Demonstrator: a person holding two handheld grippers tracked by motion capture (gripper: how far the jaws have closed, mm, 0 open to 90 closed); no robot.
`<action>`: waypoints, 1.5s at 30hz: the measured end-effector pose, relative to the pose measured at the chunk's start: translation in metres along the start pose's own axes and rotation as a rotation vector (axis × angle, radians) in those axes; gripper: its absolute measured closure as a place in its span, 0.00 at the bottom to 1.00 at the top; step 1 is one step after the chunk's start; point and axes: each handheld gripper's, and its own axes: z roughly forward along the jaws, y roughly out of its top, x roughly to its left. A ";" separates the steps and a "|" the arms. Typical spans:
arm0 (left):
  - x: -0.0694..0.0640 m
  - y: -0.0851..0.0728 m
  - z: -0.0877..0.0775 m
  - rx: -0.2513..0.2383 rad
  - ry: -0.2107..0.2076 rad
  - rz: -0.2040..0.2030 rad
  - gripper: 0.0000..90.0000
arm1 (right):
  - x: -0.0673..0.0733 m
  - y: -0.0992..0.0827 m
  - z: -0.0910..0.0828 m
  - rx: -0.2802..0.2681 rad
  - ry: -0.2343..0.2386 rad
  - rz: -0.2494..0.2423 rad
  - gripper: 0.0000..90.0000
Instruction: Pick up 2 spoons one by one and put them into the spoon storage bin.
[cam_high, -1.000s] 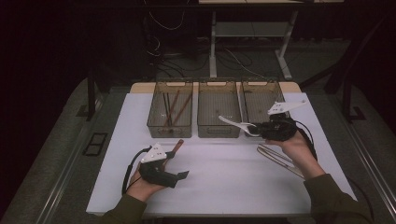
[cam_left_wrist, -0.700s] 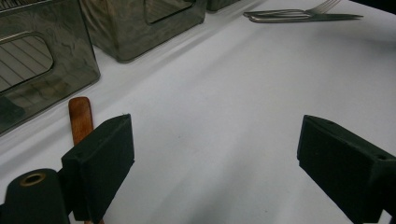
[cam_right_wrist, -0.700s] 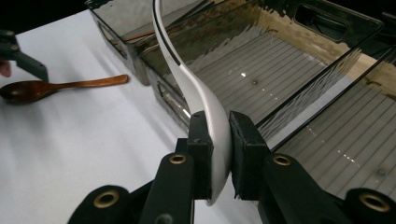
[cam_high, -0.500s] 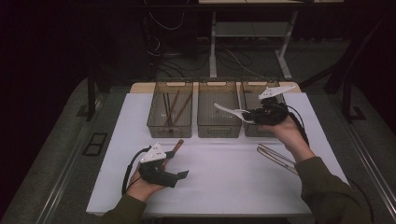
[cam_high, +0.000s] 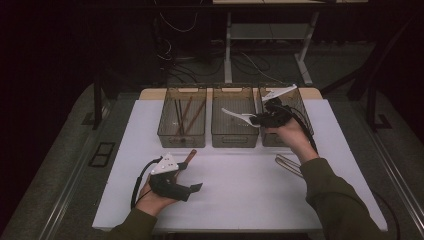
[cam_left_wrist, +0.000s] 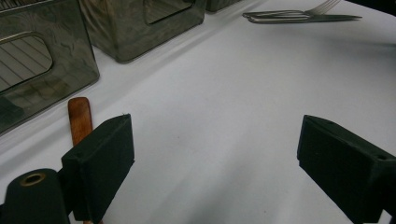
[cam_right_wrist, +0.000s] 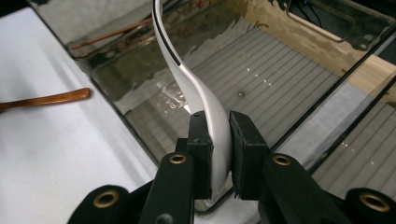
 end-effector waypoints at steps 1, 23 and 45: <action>0.000 0.000 0.000 -0.001 0.000 -0.002 0.11 | 0.000 0.001 0.003 0.000 -0.003 0.001 0.88; -0.001 0.000 -0.001 -0.011 0.002 -0.005 0.11 | 0.003 -0.001 0.014 -0.053 0.025 0.055 0.55; -0.001 0.001 -0.002 -0.012 0.006 -0.001 0.11 | 0.044 -0.068 -0.039 -0.189 0.012 0.025 0.16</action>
